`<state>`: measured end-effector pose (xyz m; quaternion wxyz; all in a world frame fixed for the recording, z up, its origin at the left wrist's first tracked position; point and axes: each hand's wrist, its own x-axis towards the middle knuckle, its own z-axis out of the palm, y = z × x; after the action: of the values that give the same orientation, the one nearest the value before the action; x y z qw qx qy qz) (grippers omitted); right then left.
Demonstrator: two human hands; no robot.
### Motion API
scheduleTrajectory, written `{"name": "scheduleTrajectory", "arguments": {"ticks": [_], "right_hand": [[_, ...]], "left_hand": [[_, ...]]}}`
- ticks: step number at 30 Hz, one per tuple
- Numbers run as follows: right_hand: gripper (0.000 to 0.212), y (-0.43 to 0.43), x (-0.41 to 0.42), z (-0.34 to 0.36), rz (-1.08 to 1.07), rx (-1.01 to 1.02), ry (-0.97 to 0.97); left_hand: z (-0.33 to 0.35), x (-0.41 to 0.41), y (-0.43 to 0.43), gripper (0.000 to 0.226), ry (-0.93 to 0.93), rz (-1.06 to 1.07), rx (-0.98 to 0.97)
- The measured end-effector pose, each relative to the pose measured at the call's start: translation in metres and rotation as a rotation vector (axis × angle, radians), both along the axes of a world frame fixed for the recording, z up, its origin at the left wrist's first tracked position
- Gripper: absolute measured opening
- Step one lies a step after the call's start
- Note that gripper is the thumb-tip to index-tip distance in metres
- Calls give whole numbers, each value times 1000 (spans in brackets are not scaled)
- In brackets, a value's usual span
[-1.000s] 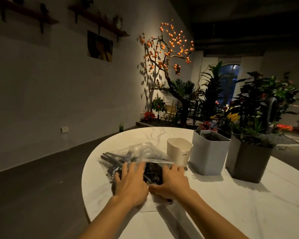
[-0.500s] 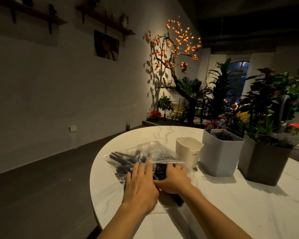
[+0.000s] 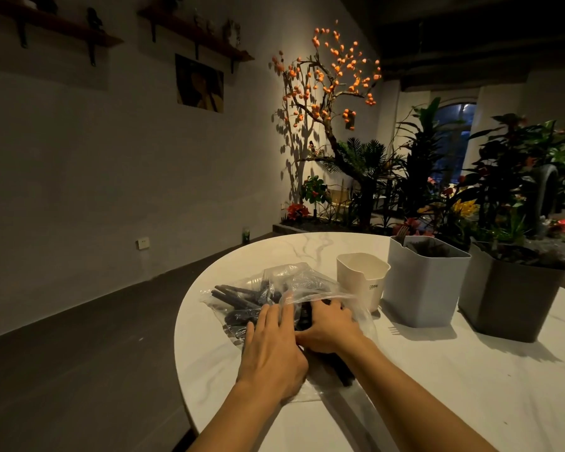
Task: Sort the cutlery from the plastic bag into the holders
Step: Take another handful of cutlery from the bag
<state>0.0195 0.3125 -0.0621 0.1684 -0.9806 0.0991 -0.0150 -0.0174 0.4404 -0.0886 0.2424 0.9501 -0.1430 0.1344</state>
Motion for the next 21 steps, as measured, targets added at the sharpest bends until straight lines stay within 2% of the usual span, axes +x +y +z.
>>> {"name": "scheduleTrajectory", "arguments": {"ticks": [5, 10, 13, 18, 21], "right_hand": [[90, 7, 5, 3, -1, -42, 29], [89, 3, 23, 1, -43, -65, 83], [83, -1, 27, -2, -60, -67, 75], [88, 0, 31, -5, -66, -56, 51], [82, 1, 31, -6, -74, -48, 46]], "left_hand": [[-2, 0, 1, 74, -39, -19, 21], [-2, 2, 0, 79, -13, -16, 47], [-2, 2, 0, 80, -26, -7, 51], [-3, 4, -1, 78, -33, 1, 68], [-5, 5, -2, 76, -22, -1, 87]]}}
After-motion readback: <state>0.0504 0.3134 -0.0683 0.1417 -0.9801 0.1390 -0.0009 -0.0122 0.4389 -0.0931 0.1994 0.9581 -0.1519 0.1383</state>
